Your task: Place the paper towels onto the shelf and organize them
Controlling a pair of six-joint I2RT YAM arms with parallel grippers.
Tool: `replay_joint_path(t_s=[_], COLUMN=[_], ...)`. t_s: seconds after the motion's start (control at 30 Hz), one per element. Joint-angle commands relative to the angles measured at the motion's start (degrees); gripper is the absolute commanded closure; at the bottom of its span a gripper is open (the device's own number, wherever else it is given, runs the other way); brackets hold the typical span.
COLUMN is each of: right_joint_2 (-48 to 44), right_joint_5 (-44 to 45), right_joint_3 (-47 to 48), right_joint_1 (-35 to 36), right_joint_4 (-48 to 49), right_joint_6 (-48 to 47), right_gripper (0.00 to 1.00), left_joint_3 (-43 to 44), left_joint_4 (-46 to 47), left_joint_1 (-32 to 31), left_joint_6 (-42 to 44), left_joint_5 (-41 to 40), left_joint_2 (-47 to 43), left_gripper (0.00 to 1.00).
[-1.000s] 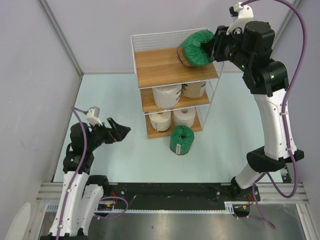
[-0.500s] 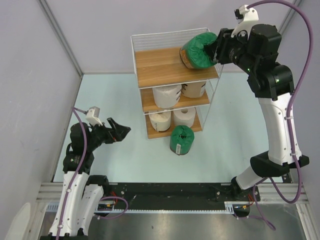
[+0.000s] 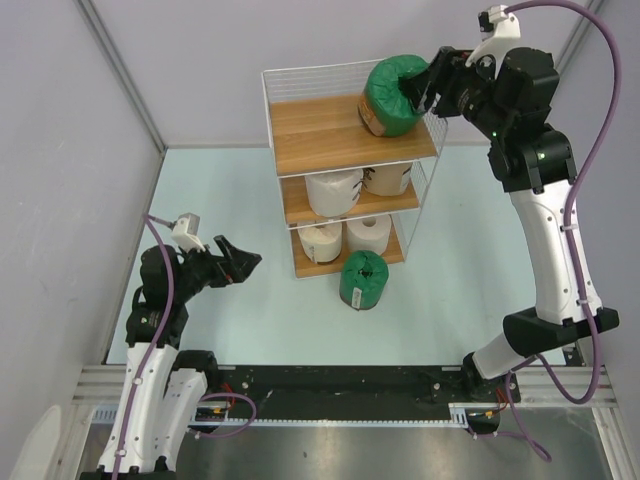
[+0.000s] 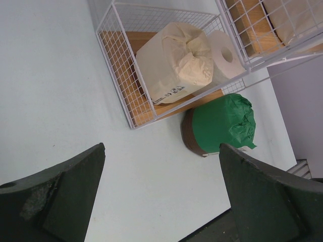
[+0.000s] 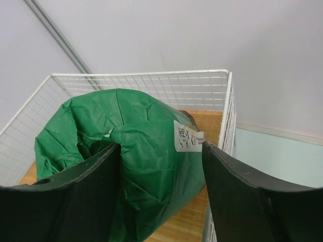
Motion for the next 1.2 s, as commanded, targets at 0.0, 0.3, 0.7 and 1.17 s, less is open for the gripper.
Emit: replay_joint_path(t_s=[0.0,0.3,0.7,1.17], right_joint_2=[-0.8,0.3,1.6,-1.8], right_joint_5=[-5.7,-22.0,-36.6,-41.4], right_joint_3=[-1.8,-6.2,-7.3,-15.1], right_joint_1=[-2.8,-8.1,-10.0,-14.6], right_joint_4=[6.6,16.5,21.1,33.4], right_joint_6=[4.2,11.3,11.9,20.7], right_gripper=[0.32,0.32,0.31,0.29], left_joint_3=[0.0,0.0,-0.2,0.3], left_joint_4=[1.1,1.1,1.5,1.0], left_joint_1=[0.2,0.2,0.2,0.2], left_joint_6=[0.2,0.2,0.2,0.4], left_joint_5=[1.5,1.5,1.5,0.8], left_joint_2=[-0.5,-0.8,-0.1,0.1], left_gripper=[0.00,0.00,0.00,0.00])
